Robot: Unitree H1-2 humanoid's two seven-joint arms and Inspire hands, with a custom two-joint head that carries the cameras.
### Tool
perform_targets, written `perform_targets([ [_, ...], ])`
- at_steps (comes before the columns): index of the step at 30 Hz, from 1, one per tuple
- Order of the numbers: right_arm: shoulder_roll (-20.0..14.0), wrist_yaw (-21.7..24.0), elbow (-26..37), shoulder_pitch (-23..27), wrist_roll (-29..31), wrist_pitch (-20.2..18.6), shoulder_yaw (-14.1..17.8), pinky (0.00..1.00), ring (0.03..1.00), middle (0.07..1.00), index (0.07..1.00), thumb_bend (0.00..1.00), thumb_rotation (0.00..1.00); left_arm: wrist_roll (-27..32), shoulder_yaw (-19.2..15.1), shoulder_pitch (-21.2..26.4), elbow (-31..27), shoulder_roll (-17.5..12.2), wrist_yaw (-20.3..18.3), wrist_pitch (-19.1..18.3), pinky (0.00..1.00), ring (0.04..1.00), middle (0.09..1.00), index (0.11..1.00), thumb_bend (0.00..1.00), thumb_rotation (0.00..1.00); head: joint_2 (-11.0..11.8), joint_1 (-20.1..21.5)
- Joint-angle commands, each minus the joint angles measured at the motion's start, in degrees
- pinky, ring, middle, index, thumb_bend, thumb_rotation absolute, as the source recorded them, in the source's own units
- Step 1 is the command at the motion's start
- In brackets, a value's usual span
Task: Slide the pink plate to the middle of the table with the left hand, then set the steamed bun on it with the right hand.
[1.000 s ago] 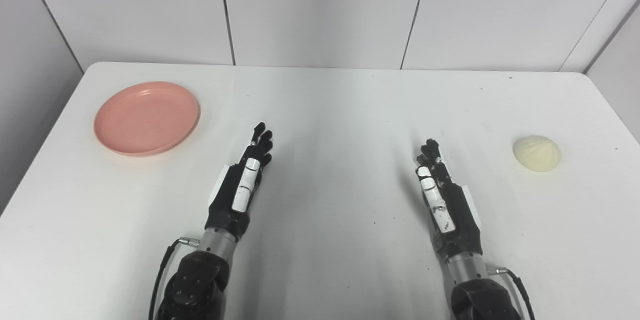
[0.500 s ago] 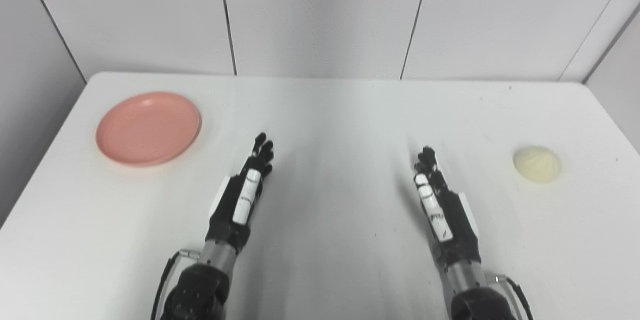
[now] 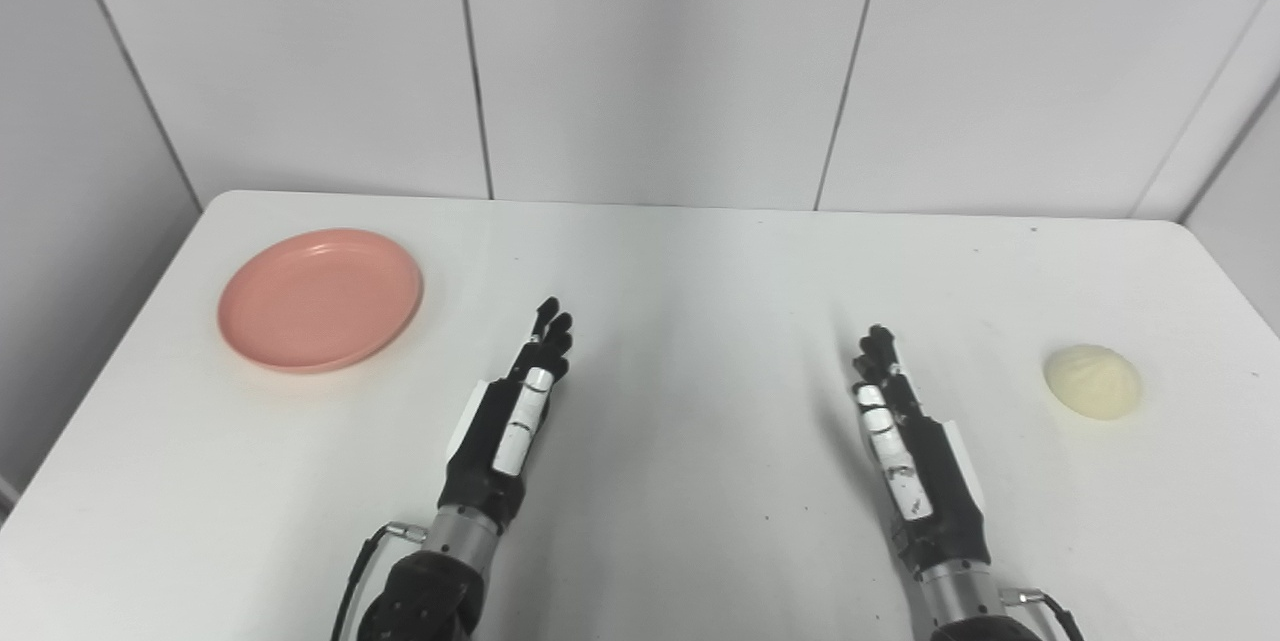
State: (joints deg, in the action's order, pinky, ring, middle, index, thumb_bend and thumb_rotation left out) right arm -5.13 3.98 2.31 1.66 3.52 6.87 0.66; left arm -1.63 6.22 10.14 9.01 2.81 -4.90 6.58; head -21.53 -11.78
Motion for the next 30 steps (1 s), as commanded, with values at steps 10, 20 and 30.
perform_targets([
  [10,-0.3,1.7,-5.7,-0.9,2.4,3.2,0.6,1.00,1.000,1.000,1.000,0.52,0.90,-1.2,-4.8,4.8,3.2,-1.0,5.6,9.3,1.00,0.999,0.999,0.999,0.69,0.99,3.9,-3.6],
  [20,-0.5,2.3,-6.7,-0.5,3.1,3.3,0.7,1.00,1.000,1.000,1.000,0.50,0.89,3.5,-9.3,7.3,-7.2,-6.2,4.4,0.5,1.00,1.000,0.994,1.000,0.78,1.00,3.8,-4.1],
  [30,-0.5,2.4,-7.2,-0.2,3.1,3.6,0.8,1.00,1.000,1.000,1.000,0.53,0.89,5.7,-16.1,10.0,-8.6,-10.6,6.0,-5.7,1.00,0.957,0.943,0.958,0.83,1.00,2.9,-4.6],
])
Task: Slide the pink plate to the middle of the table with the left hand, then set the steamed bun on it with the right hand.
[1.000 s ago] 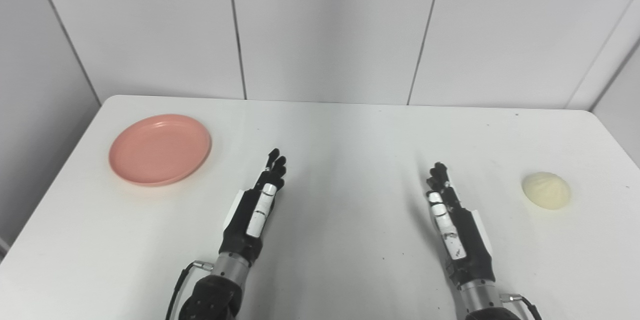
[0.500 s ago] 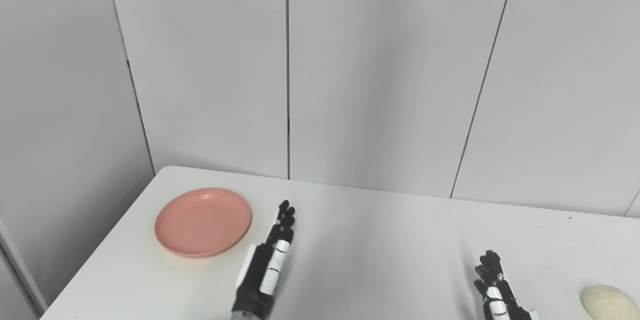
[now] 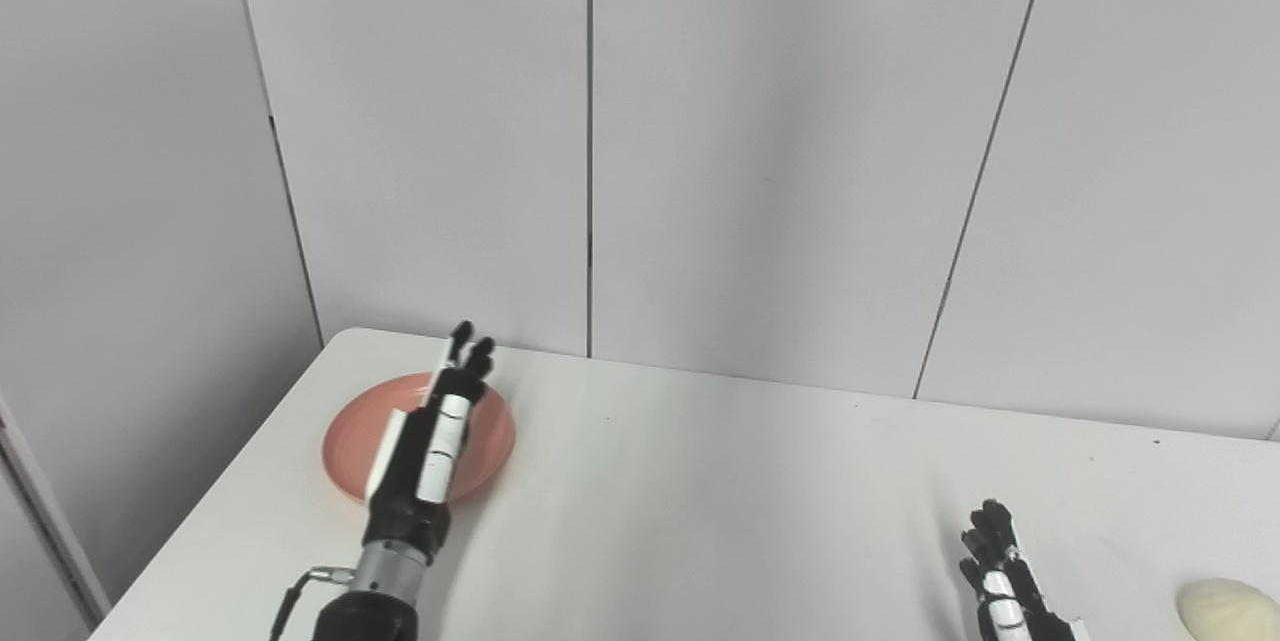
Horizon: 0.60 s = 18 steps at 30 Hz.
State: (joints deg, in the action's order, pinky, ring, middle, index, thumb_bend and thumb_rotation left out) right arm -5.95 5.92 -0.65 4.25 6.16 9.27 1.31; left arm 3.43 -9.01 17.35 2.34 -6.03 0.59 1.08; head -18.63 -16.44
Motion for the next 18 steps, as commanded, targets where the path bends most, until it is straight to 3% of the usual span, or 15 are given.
perform_targets([
  [1,0.4,0.4,-4.1,-2.9,0.5,1.1,0.1,1.00,1.000,1.000,1.000,0.54,0.89,0.5,-1.5,3.0,-1.4,-2.4,0.7,0.0,1.00,0.949,0.936,0.953,0.83,1.00,0.0,0.0],
  [14,0.6,0.3,-3.4,-3.2,0.2,1.2,-0.2,1.00,1.000,1.000,1.000,0.55,0.89,2.4,-7.5,6.2,6.0,-6.2,3.1,3.0,0.97,0.898,0.896,0.914,0.81,1.00,-0.8,-0.6],
  [18,0.4,0.5,-3.4,-3.3,0.5,1.0,0.0,1.00,1.000,1.000,1.000,0.56,0.89,2.5,-9.1,7.2,10.1,-7.4,4.0,5.6,0.96,0.891,0.887,0.896,0.81,1.00,-1.1,-1.1],
])
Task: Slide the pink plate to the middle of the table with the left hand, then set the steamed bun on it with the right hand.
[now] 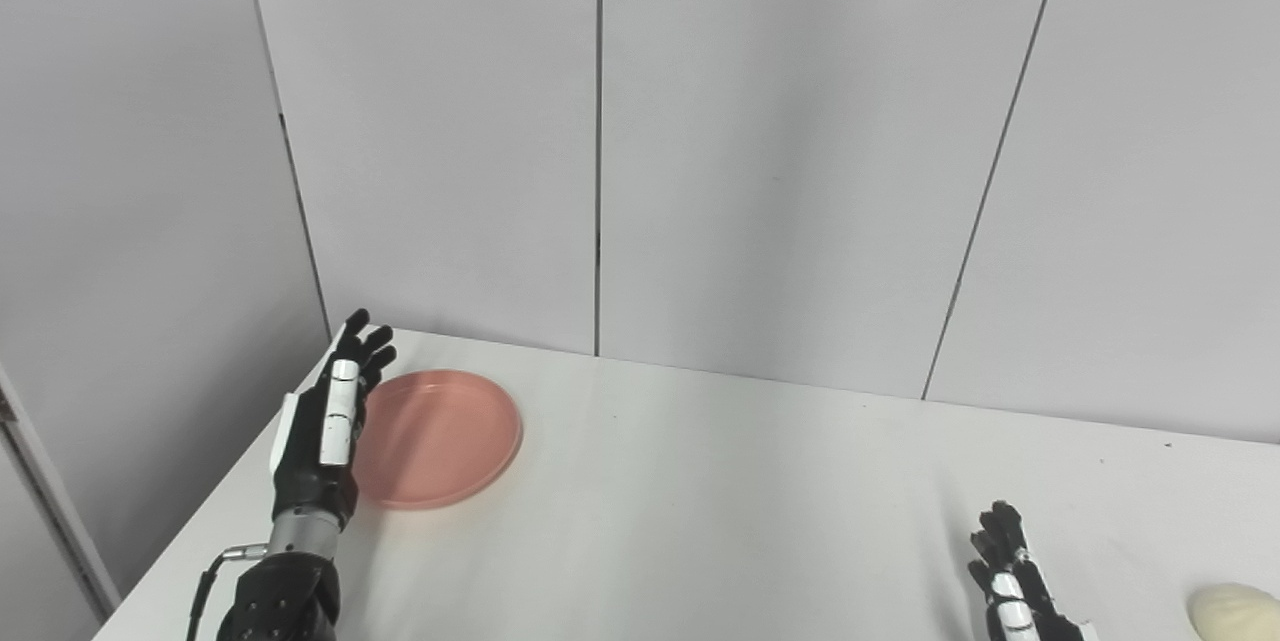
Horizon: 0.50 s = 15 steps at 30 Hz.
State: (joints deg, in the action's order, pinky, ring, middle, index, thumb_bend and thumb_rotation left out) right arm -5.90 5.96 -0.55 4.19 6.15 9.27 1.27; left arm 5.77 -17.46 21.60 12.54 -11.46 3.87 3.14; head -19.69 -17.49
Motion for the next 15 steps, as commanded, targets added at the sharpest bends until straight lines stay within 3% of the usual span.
perform_targets([
  [1,0.3,0.5,-3.4,-3.2,0.8,0.7,0.1,1.00,1.000,1.000,1.000,0.56,0.89,0.2,-0.9,3.2,1.0,-2.1,1.0,4.3,0.96,0.891,0.885,0.895,0.81,1.00,-0.5,-0.6],
  [4,0.2,0.5,-2.9,-3.4,1.3,0.2,0.5,1.00,1.000,1.000,1.000,0.57,0.89,0.4,-2.0,4.2,4.9,-3.1,2.3,6.2,0.92,0.865,0.865,0.881,0.82,1.00,-0.6,-1.2],
  [9,-0.2,0.7,-2.6,-3.7,1.8,0.5,0.7,1.00,1.000,1.000,1.000,0.54,0.92,0.0,-2.6,4.7,9.0,-4.6,3.1,8.1,0.98,0.861,0.855,0.873,0.83,1.00,-1.1,-2.4],
  [15,-0.3,0.8,-1.4,-4.1,2.8,0.4,1.1,1.00,1.000,1.000,1.000,0.51,0.94,-1.5,-2.5,5.4,12.9,-5.4,5.8,9.5,0.96,0.844,0.832,0.853,0.83,1.00,-2.4,-4.7],
])
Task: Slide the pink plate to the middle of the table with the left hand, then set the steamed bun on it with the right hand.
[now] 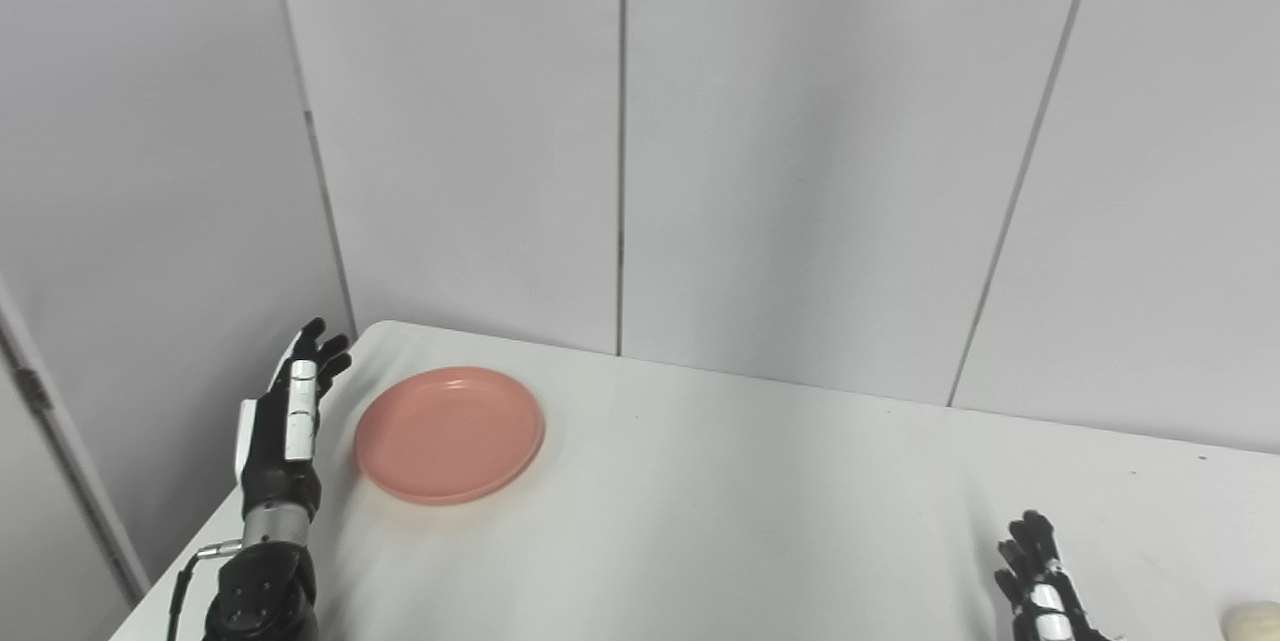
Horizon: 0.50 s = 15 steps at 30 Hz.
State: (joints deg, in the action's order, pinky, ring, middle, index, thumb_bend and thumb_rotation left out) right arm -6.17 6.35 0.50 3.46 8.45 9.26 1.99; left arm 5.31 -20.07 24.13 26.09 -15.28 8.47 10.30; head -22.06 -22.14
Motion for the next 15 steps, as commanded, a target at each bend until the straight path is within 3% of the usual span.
perform_targets([
  [1,-0.1,0.4,-2.7,-3.3,0.6,0.6,0.5,1.00,1.000,1.000,1.000,0.51,0.94,-1.3,0.2,3.0,-0.2,-1.7,1.5,2.4,0.97,0.845,0.833,0.852,0.84,1.00,0.0,-0.1],
  [8,-0.7,0.7,-2.6,-3.3,1.7,0.0,1.5,1.00,1.000,1.000,1.000,0.49,0.97,-0.3,-0.3,5.7,5.0,-2.4,2.6,5.5,0.96,0.841,0.821,0.839,0.82,1.00,-1.1,-2.0],
  [11,-1.0,0.8,-2.0,-3.6,2.6,-0.4,2.0,1.00,1.000,1.000,1.000,0.48,0.97,-0.5,0.0,6.9,7.6,-2.8,3.1,7.1,0.94,0.844,0.835,0.853,0.81,1.00,-2.5,-2.4],
  [15,-1.5,1.0,-1.3,-3.9,3.3,-1.2,2.5,1.00,1.000,1.000,1.000,0.48,0.96,0.1,0.3,7.5,8.3,-3.0,2.6,5.6,0.96,0.855,0.841,0.857,0.80,1.00,-3.9,-3.5],
])
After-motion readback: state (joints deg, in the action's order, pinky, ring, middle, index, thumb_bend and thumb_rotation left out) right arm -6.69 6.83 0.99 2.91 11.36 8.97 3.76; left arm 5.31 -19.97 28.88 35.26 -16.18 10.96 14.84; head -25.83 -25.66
